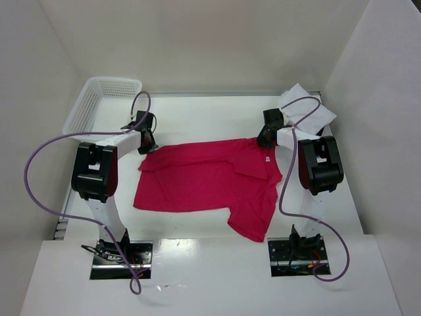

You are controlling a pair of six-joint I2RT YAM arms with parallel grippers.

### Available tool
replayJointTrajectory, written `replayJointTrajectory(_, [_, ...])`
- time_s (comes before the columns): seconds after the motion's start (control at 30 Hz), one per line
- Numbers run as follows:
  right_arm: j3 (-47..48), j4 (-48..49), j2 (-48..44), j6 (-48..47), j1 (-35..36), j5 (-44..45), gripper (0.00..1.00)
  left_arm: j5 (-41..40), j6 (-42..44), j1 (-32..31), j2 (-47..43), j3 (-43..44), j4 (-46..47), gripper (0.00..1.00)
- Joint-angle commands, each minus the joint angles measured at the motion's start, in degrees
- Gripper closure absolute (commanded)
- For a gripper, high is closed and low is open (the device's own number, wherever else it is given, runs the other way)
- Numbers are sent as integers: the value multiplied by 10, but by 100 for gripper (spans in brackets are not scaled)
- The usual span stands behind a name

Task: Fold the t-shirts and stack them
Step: Fold the flattened tshirt in 1/3 of the way

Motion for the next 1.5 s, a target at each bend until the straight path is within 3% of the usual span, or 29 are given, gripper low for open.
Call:
replayJointTrajectory(0.0, [-9,12,-13,-7,1,21,87,-54,5,13,-24,22,-1,100])
replayJointTrajectory(0.53, [-9,7,-13,-7,1,21,91,7,-13,75,-25,39,41,100])
replayJointTrajectory(0.9, [-14,1,-25,-12,1,32,91,21,-7,80,-19,68,58,99])
replayJointTrajectory(1.0, [-19,1,-31,-12,1,32,91,21,-7,80,-19,68,52,83])
replayJointTrajectory(1.1, [-19,1,-31,-12,1,27,91,32,-7,80,-26,62,58,56])
replayJointTrajectory(1.23, [-19,1,-31,-12,1,15,91,68,12,80,-49,62,64,32])
replayJointTrajectory(1.47, [-19,7,-36,-12,1,4,91,170,32,75,-82,29,58,29])
